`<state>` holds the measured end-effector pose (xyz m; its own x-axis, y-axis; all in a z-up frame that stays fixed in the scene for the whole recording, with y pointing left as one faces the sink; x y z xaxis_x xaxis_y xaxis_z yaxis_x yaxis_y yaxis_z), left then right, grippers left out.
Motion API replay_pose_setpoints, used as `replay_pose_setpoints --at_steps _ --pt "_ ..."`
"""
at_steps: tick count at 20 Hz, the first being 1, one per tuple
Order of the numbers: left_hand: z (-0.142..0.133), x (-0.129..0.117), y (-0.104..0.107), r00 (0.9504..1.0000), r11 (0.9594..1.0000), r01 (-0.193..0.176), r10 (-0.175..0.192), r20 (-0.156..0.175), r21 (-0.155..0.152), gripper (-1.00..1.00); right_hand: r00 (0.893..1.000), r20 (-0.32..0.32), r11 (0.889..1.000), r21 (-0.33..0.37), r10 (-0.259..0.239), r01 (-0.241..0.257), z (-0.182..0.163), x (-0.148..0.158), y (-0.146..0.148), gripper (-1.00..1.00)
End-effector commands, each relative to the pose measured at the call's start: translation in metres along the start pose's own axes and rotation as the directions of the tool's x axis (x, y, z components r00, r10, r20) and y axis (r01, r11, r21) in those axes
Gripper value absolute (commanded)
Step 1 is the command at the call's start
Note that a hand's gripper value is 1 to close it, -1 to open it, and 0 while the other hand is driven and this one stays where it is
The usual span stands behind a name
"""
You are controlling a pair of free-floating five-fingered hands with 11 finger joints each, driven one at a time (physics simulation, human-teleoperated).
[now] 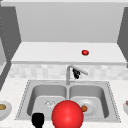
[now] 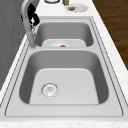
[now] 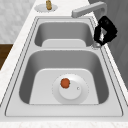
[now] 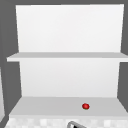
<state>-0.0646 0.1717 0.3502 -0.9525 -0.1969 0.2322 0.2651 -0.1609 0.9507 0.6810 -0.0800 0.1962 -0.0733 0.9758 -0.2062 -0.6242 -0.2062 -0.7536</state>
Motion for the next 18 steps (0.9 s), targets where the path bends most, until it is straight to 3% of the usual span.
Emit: replay_pose_setpoints --at_steps 1,4,7,12,13,14,18 --pt "0.000 0.000 0.000 1.0000 1.0000 0.000 0.000 0.000 0.000 0.00 1.000 0.031 1.000 -0.005 -0.007 0.007 0.007 0.022 -0.011 1.00" --pt "0.000 0.000 0.000 1.0000 1.0000 0.000 0.000 0.000 0.000 0.00 0.998 -0.061 1.000 -0.022 -0.008 0.006 0.012 0.033 -0.012 1.00" --pt "0.000 0.000 0.000 1.0000 1.0000 0.000 0.000 0.000 0.000 0.00 0.988 -0.153 0.999 -0.037 -0.006 0.000 0.014 0.044 -0.011 1.00" --pt "0.000 0.000 0.000 1.0000 1.0000 0.000 0.000 0.000 0.000 0.00 0.969 -0.245 0.999 -0.023 0.039 -0.046 0.022 0.054 -0.017 1.00" --pt "0.000 0.000 0.000 1.0000 1.0000 0.000 0.000 0.000 0.000 0.00 0.966 -0.248 0.997 -0.005 0.077 -0.081 0.024 0.054 -0.018 1.00" --pt "0.000 0.000 0.000 1.0000 1.0000 0.000 0.000 0.000 0.000 0.00 0.963 -0.259 0.996 -0.007 0.080 -0.084 0.024 0.055 -0.017 1.00" --pt "0.000 0.000 0.000 1.0000 1.0000 0.000 0.000 0.000 0.000 0.00 0.947 -0.320 0.999 -0.032 0.029 -0.041 0.025 0.059 -0.015 1.00"
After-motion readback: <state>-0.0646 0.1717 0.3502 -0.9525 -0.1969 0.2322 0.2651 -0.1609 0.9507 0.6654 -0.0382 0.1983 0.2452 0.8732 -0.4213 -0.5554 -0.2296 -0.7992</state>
